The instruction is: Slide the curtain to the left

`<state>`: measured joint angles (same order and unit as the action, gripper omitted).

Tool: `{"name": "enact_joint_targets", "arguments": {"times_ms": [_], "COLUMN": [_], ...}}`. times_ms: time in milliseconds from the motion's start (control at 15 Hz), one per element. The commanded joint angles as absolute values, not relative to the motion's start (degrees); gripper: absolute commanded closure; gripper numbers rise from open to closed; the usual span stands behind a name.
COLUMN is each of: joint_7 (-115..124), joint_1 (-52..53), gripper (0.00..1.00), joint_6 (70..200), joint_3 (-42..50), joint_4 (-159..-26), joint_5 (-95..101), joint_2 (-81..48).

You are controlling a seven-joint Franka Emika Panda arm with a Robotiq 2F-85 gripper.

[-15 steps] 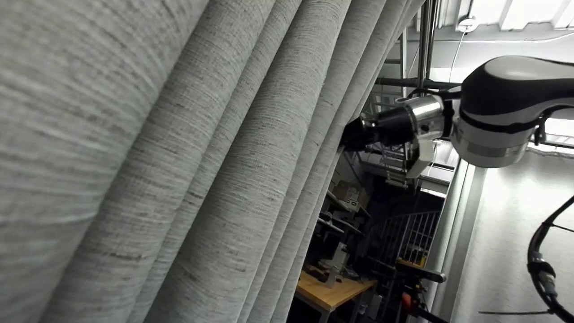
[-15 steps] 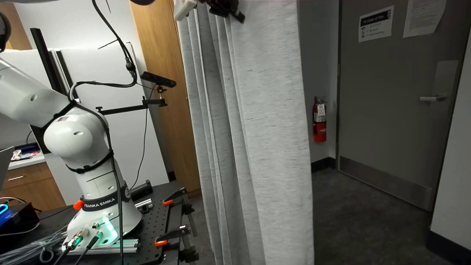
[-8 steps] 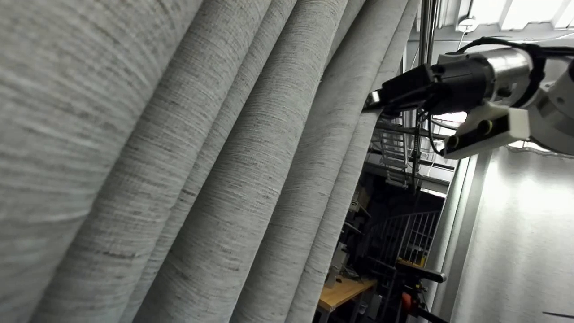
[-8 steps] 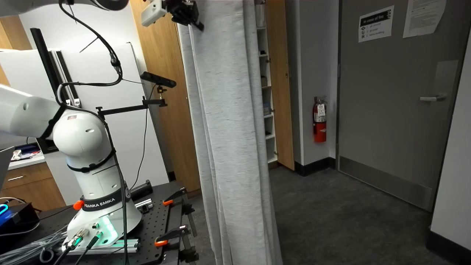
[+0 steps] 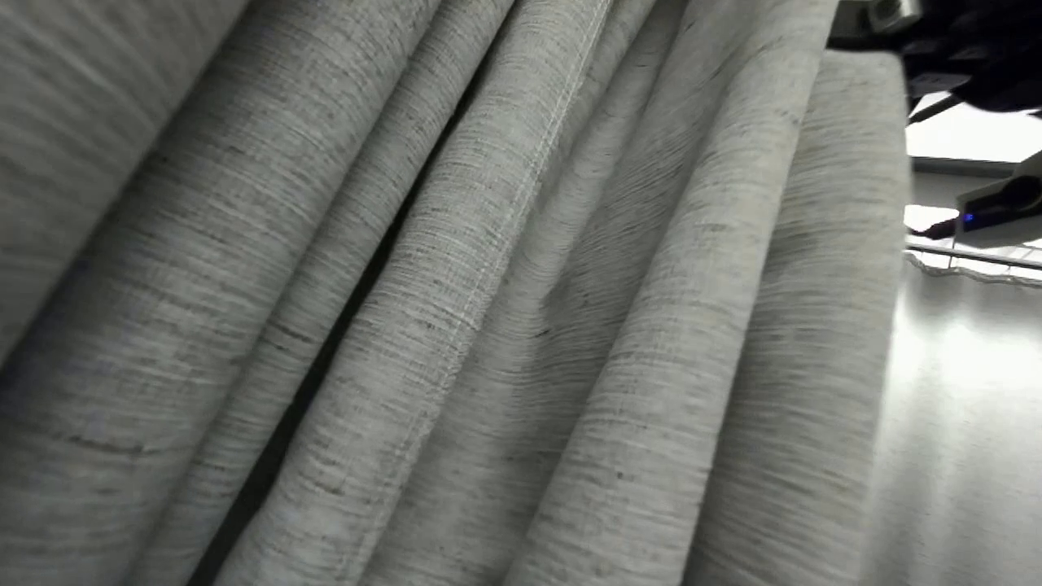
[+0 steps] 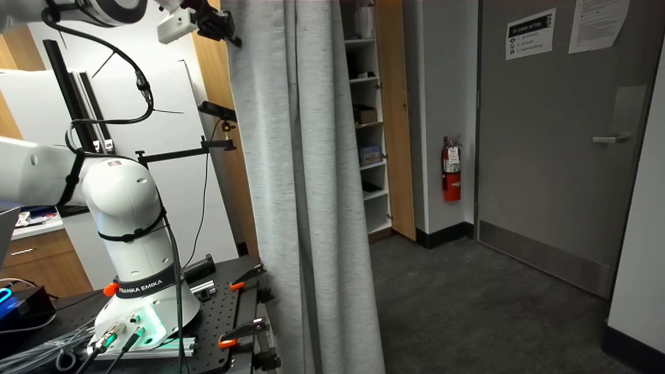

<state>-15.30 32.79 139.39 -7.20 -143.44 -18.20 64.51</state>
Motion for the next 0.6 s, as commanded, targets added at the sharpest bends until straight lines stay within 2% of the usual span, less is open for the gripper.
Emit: {"name": "enact_joint_targets", "arguments": {"times_ms": [0,533], "joint_7": [-10.6,-1.9], "joint_1": [38.1,38.4], "gripper": [1.0,1.0], "joint_6": [135.0,134.8], "joint_3": [-12.6,-19.9], "joint_4": [-148.7,-148.5], "joint_5": [-20.5,-20.2], "joint_2": [69.0,72.9]}}
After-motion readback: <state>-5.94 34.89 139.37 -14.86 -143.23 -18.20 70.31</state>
